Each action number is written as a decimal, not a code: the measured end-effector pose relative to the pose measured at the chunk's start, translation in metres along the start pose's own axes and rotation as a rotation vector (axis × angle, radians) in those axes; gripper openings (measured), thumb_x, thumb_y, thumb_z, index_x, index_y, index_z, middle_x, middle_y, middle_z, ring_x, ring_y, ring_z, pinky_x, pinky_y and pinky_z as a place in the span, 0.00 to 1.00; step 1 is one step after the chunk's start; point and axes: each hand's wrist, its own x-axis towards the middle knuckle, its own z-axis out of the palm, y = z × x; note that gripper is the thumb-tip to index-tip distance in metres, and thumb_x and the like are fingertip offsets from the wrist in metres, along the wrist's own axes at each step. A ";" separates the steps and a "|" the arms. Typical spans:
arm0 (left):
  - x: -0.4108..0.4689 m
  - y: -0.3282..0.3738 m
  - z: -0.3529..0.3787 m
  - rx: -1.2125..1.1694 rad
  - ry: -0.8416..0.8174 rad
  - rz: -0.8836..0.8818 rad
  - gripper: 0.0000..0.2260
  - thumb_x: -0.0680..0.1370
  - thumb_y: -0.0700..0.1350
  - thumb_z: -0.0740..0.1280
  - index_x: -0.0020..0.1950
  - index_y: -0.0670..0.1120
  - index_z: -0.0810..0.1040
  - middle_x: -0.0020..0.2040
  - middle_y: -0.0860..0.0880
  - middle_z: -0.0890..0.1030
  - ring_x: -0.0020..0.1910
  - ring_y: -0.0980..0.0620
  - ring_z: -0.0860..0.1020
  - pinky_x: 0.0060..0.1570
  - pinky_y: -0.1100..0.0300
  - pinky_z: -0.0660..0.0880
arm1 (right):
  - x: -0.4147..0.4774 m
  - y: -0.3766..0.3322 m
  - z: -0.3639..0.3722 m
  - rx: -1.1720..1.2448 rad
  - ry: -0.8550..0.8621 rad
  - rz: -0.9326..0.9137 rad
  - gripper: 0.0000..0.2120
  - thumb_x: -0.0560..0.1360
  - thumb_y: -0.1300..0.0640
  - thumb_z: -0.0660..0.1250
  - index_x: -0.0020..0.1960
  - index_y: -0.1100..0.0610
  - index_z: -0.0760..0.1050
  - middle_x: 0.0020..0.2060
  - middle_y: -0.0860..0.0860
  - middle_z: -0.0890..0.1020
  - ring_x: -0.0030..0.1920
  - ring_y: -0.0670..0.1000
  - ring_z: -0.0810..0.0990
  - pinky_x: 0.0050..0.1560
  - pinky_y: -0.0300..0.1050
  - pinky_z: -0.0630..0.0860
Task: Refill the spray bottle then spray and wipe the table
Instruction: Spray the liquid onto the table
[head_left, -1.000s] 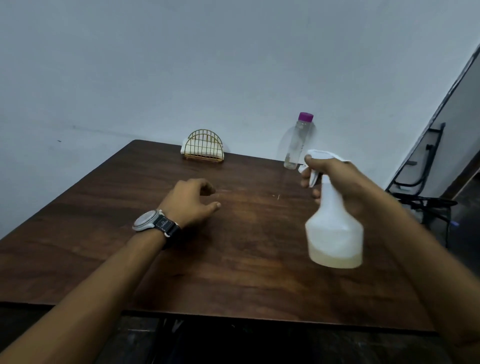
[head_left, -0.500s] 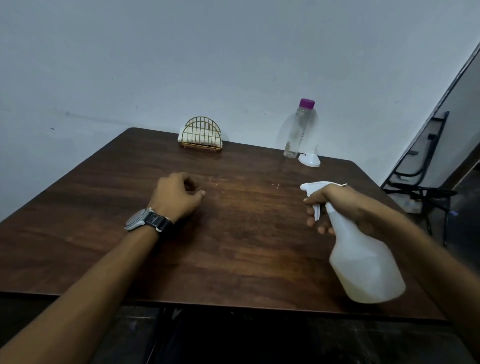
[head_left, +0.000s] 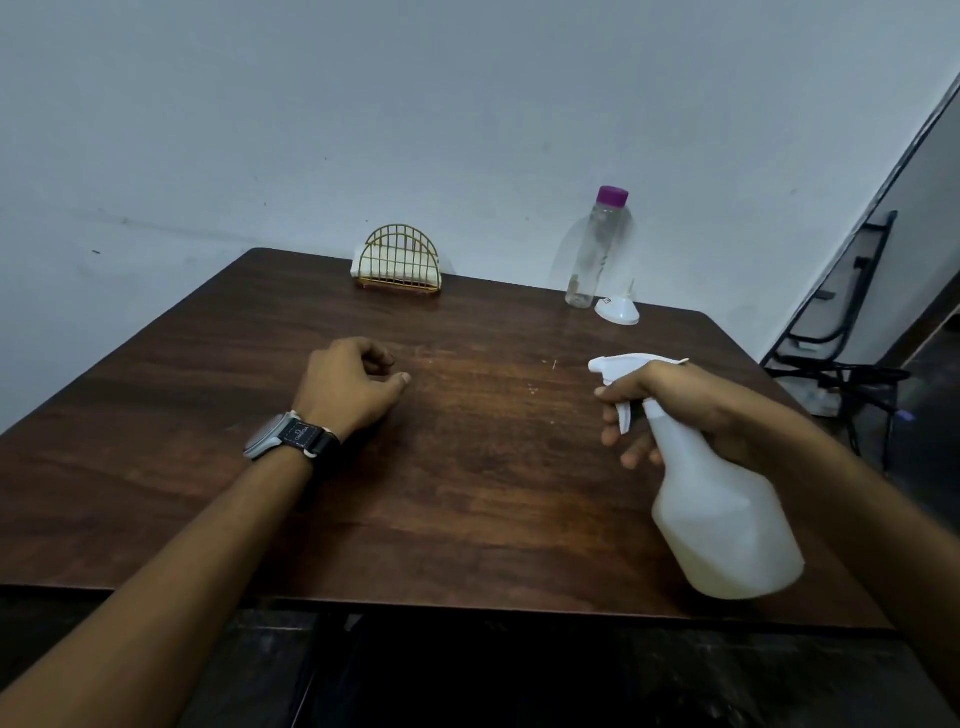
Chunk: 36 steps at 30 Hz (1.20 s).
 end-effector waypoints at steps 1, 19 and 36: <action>0.000 0.001 0.001 0.003 -0.003 -0.001 0.13 0.74 0.51 0.78 0.53 0.46 0.85 0.50 0.48 0.87 0.53 0.49 0.84 0.58 0.53 0.80 | 0.001 -0.001 0.001 -0.005 -0.009 0.001 0.20 0.79 0.50 0.69 0.30 0.56 0.80 0.37 0.58 0.86 0.34 0.59 0.86 0.27 0.40 0.75; -0.003 0.004 0.001 0.009 -0.015 -0.020 0.13 0.74 0.51 0.78 0.54 0.46 0.84 0.51 0.49 0.86 0.54 0.50 0.84 0.54 0.58 0.77 | 0.003 -0.007 0.023 -0.113 -0.081 -0.043 0.24 0.77 0.49 0.69 0.23 0.51 0.70 0.25 0.53 0.74 0.26 0.54 0.80 0.29 0.41 0.72; -0.011 0.008 -0.001 0.033 -0.014 -0.030 0.13 0.74 0.51 0.77 0.55 0.46 0.84 0.52 0.47 0.87 0.54 0.47 0.84 0.55 0.56 0.78 | 0.011 0.003 0.013 -0.061 -0.010 -0.031 0.13 0.73 0.51 0.71 0.31 0.49 0.84 0.38 0.55 0.88 0.28 0.53 0.83 0.28 0.40 0.74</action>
